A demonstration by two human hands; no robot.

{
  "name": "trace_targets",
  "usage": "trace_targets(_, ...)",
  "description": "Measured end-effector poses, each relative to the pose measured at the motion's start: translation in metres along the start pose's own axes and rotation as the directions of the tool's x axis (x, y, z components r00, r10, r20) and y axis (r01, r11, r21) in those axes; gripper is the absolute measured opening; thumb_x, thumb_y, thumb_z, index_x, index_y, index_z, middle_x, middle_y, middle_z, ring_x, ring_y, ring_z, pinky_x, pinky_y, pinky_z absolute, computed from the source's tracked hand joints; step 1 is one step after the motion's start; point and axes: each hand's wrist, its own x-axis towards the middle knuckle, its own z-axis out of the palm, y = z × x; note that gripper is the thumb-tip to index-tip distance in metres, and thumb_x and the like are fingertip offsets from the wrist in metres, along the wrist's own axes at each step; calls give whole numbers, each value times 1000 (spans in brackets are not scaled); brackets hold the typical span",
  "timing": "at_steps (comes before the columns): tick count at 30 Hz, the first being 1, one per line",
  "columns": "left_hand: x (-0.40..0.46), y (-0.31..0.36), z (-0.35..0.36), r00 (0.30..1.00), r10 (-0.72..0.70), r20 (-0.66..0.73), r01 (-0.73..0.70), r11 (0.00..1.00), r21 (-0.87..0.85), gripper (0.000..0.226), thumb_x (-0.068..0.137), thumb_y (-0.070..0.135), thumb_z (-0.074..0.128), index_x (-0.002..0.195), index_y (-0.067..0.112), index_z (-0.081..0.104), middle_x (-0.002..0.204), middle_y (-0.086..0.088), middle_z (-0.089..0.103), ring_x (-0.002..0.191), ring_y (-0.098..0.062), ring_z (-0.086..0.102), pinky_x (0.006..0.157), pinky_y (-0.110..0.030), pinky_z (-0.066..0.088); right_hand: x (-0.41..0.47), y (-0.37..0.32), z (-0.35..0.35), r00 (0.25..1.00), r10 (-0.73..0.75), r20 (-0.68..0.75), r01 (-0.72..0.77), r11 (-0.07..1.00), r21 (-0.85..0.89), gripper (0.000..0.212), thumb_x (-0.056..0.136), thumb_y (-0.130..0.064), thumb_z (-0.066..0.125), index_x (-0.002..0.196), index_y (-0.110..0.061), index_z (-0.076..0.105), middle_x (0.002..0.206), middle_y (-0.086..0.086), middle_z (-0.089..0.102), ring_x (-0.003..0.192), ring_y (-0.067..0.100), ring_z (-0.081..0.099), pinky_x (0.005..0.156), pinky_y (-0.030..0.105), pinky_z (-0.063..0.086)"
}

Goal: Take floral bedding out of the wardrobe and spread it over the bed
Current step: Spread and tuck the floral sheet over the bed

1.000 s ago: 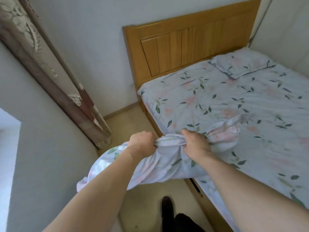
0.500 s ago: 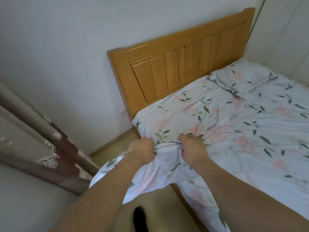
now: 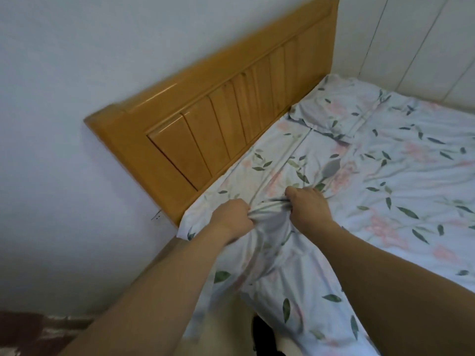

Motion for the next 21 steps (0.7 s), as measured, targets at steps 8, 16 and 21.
trace_targets(8,164,11,18,987,-27,158,68,962,-264,21,76,31,69,82,12,62,83,-3,62,80,-23,60,55,-26,39,144,70,50,990,37,133,-23,994,-106,23,75,-1,49,86,-20,41,92,9,63,94,30,54,83,34,37)
trace_targets(16,300,-15,62,951,3,309,150,870,-470,38,71,32,79,99,7,70,98,-8,70,89,-25,67,81,-33,56,247,111,134,976,50,212,9,963,-269,30,79,-5,48,106,-17,54,101,6,66,101,28,56,93,33,37)
trace_targets(21,362,-73,67,949,-2,316,152,879,-452,47,71,39,79,108,12,68,103,-5,69,89,-22,64,76,-30,53,302,92,188,969,25,246,53,951,-304,31,80,-9,47,109,-20,53,104,4,67,103,27,58,96,35,37)
